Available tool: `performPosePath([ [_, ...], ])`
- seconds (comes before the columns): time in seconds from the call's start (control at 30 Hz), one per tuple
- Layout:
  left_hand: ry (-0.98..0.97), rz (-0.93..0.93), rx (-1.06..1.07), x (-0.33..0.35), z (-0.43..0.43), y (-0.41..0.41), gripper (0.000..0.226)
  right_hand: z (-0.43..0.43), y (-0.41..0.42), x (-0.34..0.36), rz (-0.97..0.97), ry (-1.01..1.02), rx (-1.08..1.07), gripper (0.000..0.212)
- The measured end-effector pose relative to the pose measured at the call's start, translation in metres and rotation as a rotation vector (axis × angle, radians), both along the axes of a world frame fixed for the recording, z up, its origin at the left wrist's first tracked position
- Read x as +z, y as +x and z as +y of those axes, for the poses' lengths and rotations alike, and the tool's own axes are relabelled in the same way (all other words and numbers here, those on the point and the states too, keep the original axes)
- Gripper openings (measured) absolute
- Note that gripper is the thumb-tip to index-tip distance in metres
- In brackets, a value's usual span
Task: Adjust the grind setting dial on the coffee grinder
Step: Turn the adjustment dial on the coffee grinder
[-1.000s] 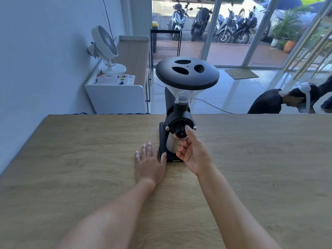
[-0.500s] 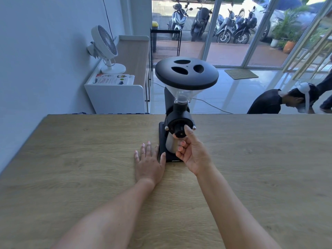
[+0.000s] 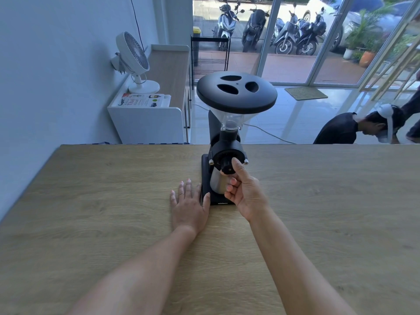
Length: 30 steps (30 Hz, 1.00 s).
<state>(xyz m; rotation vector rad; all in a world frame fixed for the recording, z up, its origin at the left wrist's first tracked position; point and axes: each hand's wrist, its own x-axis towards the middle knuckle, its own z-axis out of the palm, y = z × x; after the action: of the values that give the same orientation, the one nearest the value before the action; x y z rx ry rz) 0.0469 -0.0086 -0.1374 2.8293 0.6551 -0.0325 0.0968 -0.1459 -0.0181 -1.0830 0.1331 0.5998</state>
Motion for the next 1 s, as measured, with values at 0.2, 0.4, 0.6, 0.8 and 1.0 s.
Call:
performPosePath([
  [0.2, 0.001, 0.004, -0.001, 0.0006, -0.0002, -0.0006, 0.069, 0.0004, -0.0009, 0.0002, -0.003, -0.001, -0.008, 0.066],
  [0.4, 0.000, 0.002, 0.002, -0.0003, 0.0001, -0.0004, 0.069, -0.0005, -0.0013, 0.0023, -0.013, -0.011, -0.019, 0.062],
  [0.6, 0.007, 0.007, -0.007, 0.0016, -0.0002, -0.0017, 0.068, -0.0004, -0.0006, 0.0028, -0.025, -0.043, -0.030, 0.055],
  [0.8, 0.011, 0.003, -0.006, 0.0006, 0.0001, -0.0009, 0.068, 0.0003, -0.0011, 0.0042, -0.034, -0.066, -0.033, 0.047],
  [1.0, 0.004, 0.000, -0.007, -0.0014, 0.0011, -0.0004, 0.068, 0.0000, -0.0013, 0.0034, -0.038, -0.066, -0.036, 0.059],
])
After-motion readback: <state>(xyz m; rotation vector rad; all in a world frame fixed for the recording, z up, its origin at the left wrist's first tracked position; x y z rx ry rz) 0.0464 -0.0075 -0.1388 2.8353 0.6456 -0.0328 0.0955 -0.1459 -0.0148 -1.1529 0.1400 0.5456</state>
